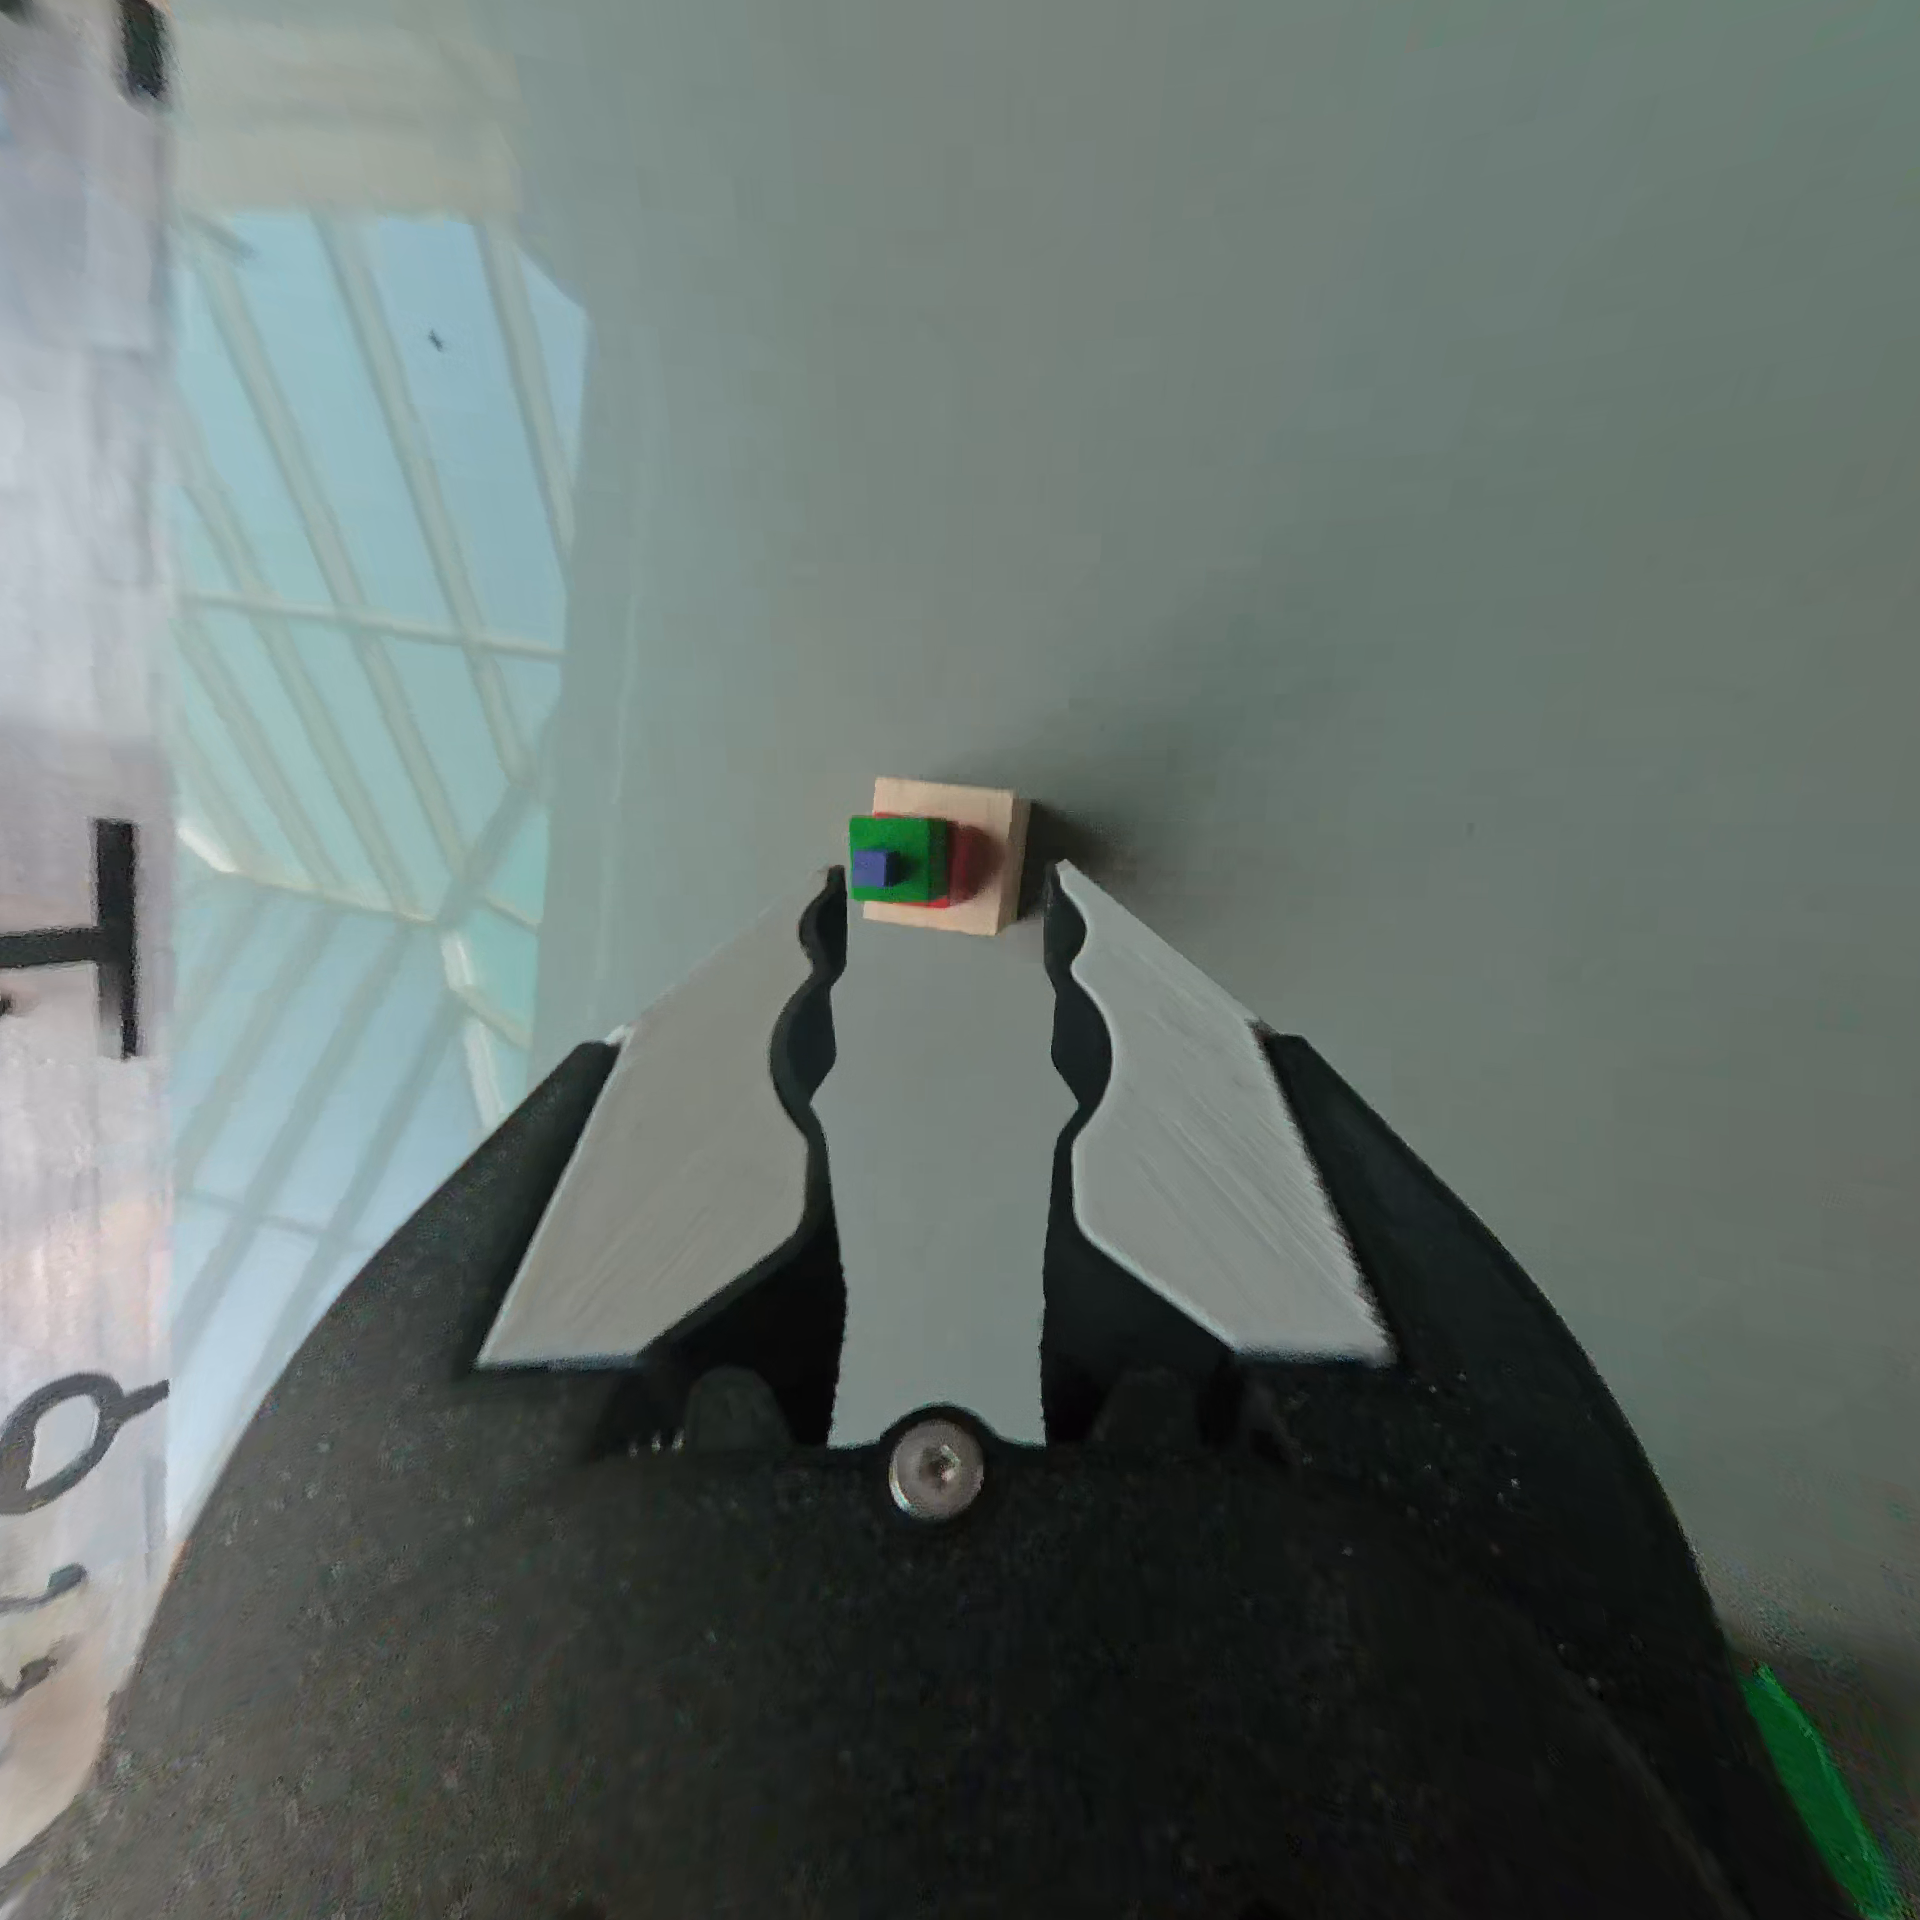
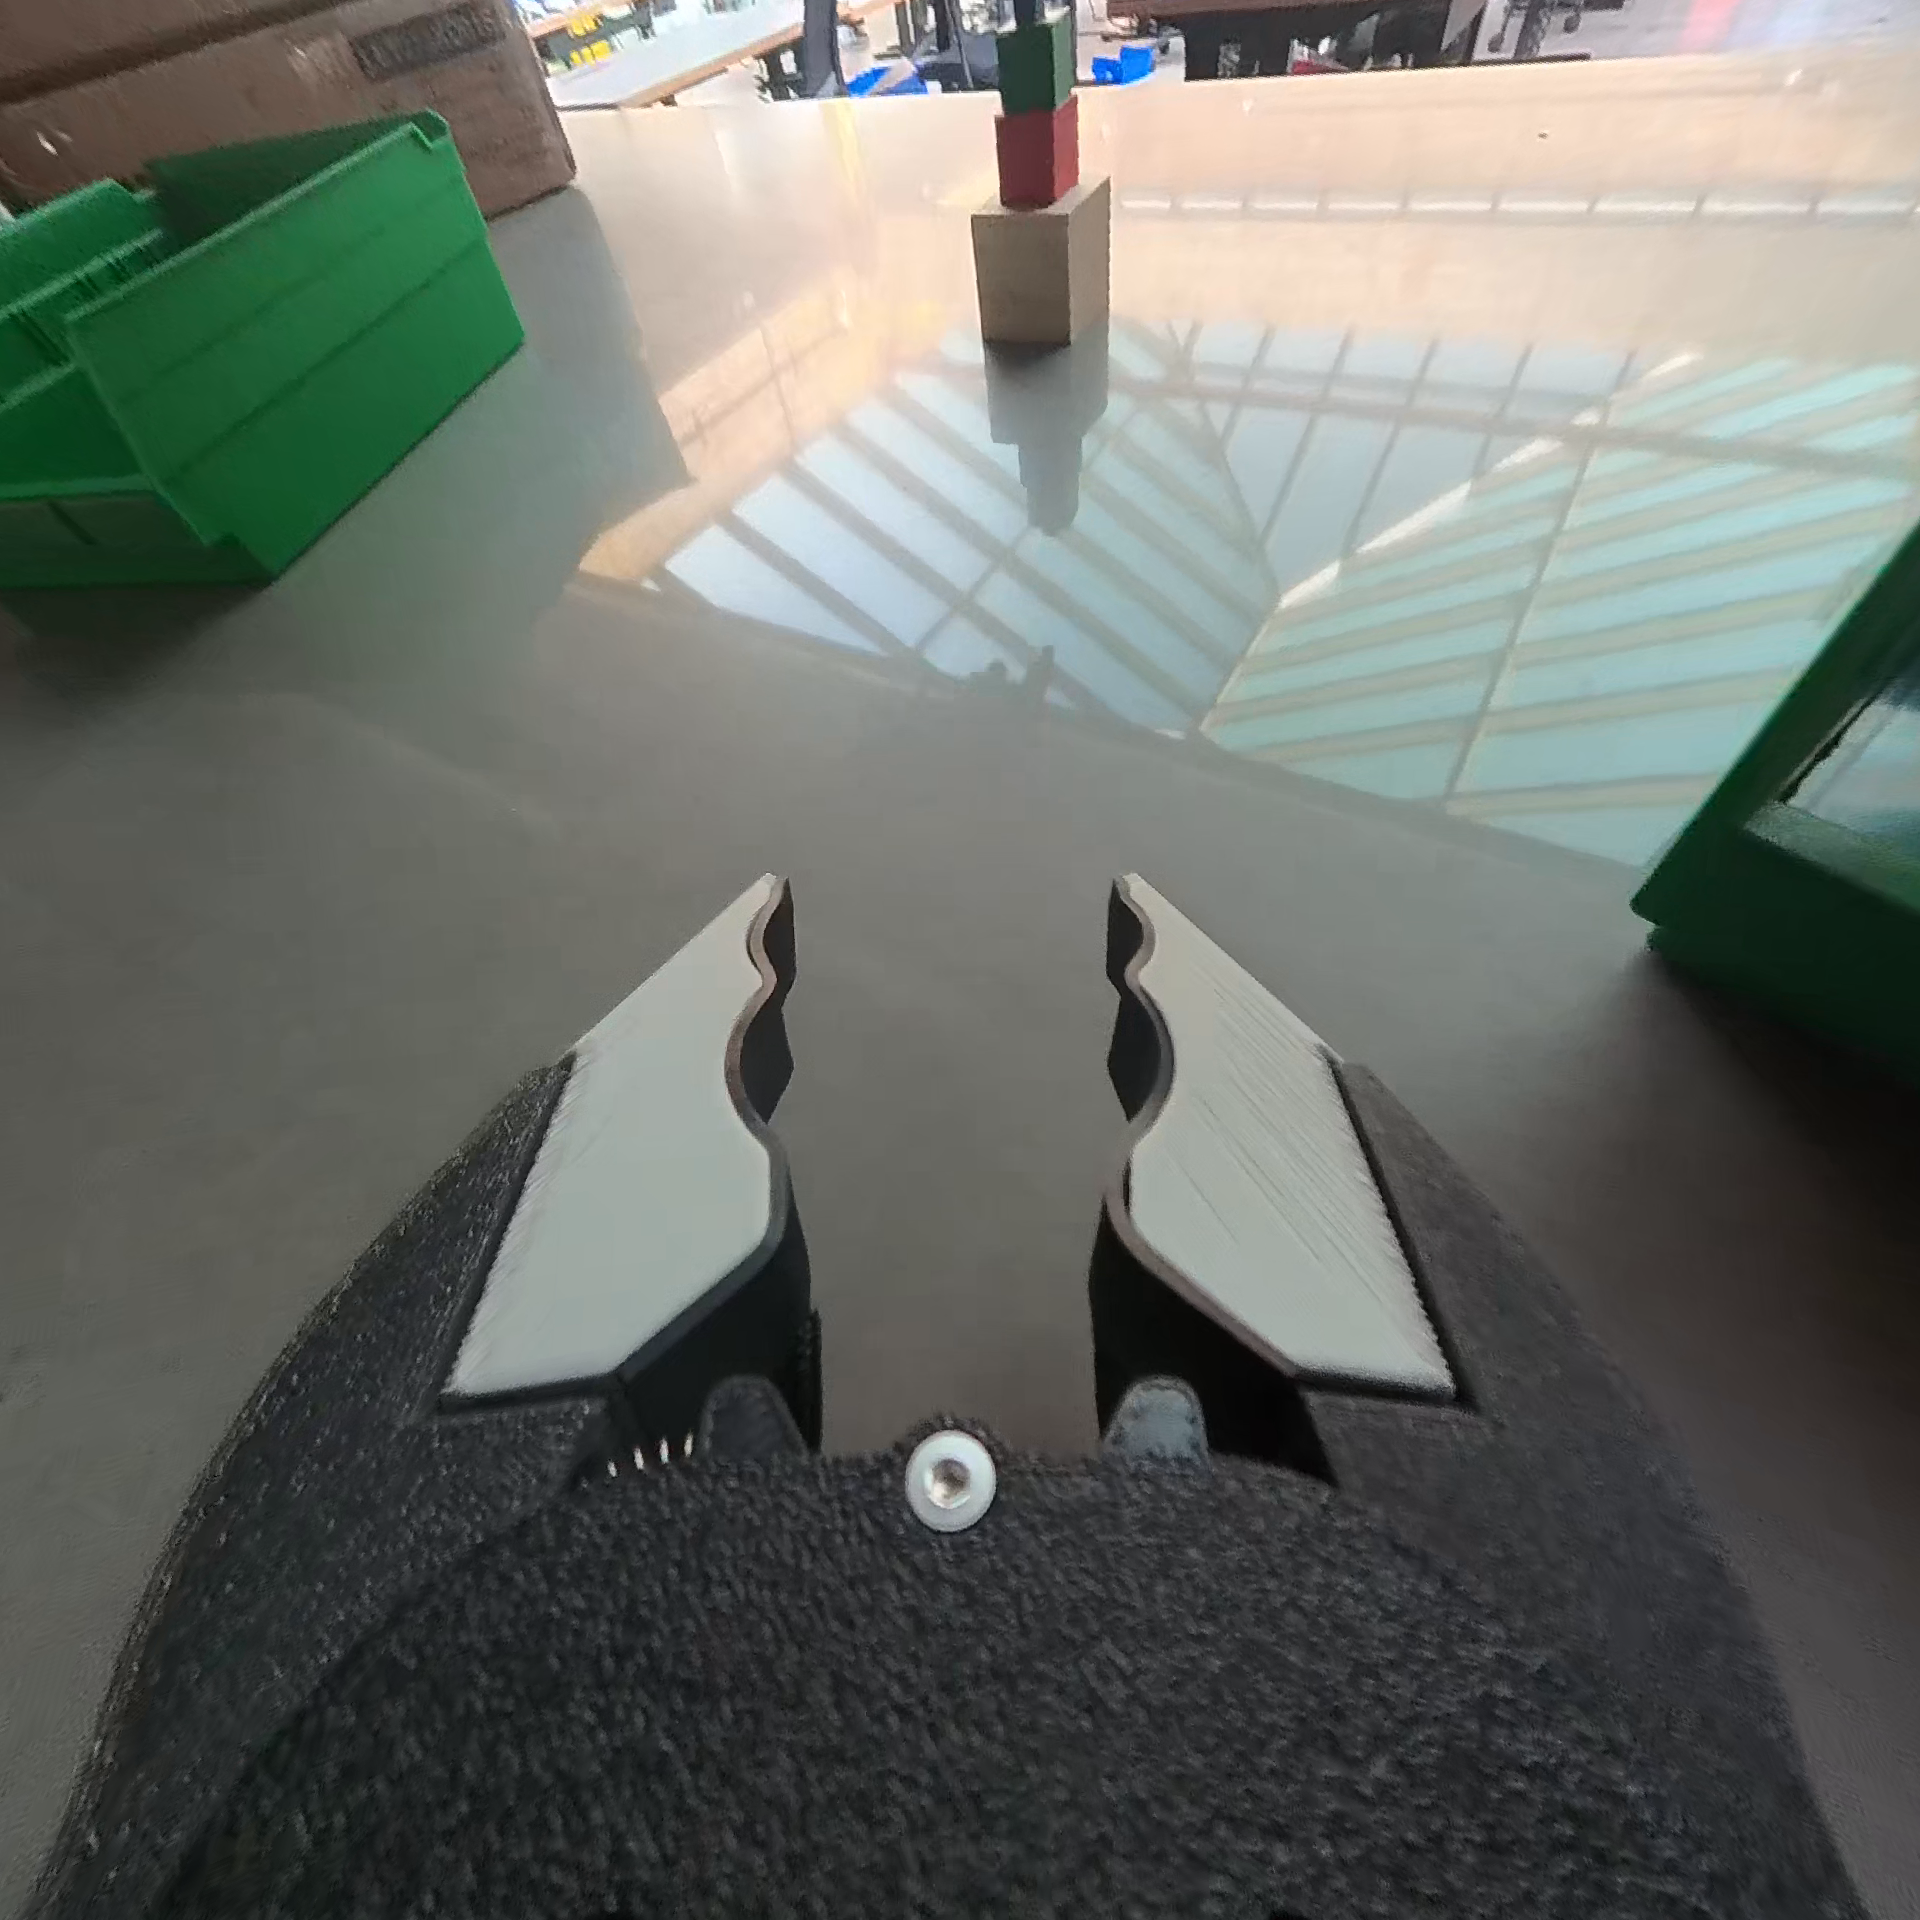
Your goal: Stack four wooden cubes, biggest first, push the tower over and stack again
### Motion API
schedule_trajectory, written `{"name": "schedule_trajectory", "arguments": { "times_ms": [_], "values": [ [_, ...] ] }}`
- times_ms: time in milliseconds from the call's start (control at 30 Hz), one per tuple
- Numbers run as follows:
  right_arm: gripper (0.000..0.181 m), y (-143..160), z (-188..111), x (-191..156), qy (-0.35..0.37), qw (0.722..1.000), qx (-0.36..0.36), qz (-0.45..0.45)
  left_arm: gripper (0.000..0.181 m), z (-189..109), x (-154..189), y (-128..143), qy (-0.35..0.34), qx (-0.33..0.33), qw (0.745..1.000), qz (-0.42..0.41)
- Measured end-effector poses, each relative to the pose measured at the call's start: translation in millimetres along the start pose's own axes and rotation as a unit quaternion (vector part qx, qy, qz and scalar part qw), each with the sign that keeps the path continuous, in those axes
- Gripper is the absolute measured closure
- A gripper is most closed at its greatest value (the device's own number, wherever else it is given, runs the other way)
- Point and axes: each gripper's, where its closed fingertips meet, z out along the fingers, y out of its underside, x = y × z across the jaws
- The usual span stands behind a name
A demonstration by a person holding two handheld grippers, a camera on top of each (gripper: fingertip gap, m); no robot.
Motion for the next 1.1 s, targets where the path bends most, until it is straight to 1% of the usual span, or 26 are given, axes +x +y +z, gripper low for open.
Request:
{"name": "schedule_trajectory", "arguments": {
  "times_ms": [133, 233, 333, 433, 567, 700, 833, 967, 1100],
  "values": [
    [0.120, -2.2, -1.6, 0.3, 0.013, 1.000, -0.007, -0.012, 0.144, -42.4, 46.4, -14.3, -0.022, 0.129, 0.991, -0.014],
    [0.119, -5.8, -4.3, -3.6, 0.014, 1.000, -0.006, -0.018, 0.145, -74.0, 91.2, -11.4, -0.045, 0.217, 0.975, -0.034],
    [0.118, -9.1, -7.3, -9.4, 0.013, 1.000, -0.005, -0.027, 0.144, -95.9, 139.6, 3.7, -0.071, 0.282, 0.954, -0.069],
    [0.118, -10.5, -10.2, -16.7, 0.011, 0.999, -0.005, -0.033, 0.144, -105.1, 185.5, 28.6, -0.116, 0.322, 0.934, -0.104],
    [0.117, -9.6, -14.1, -26.3, 0.007, 0.999, -0.008, -0.040, 0.140, -106.2, 238.5, 66.3, -0.189, 0.358, 0.898, -0.172],
    [0.115, -9.8, -18.6, -30.5, 0.014, 0.999, -0.002, -0.046, 0.133, -108.1, 280.1, 101.3, -0.263, 0.376, 0.855, -0.243],
    [0.111, -9.9, -23.7, -32.5, 0.023, 0.999, 0.005, -0.047, 0.122, -103.8, 314.1, 126.7, -0.279, 0.384, 0.816, -0.330],
    [0.109, -12.8, -28.2, -37.7, 0.024, 0.998, 0.015, -0.054, 0.115, -94.4, 340.6, 140.9, -0.285, 0.371, 0.802, -0.372],
    [0.110, -15.7, -29.5, -44.0, 0.022, 0.998, 0.024, -0.059, 0.113, -82.8, 359.0, 142.0, -0.277, 0.364, 0.802, -0.385]
  ]
}}
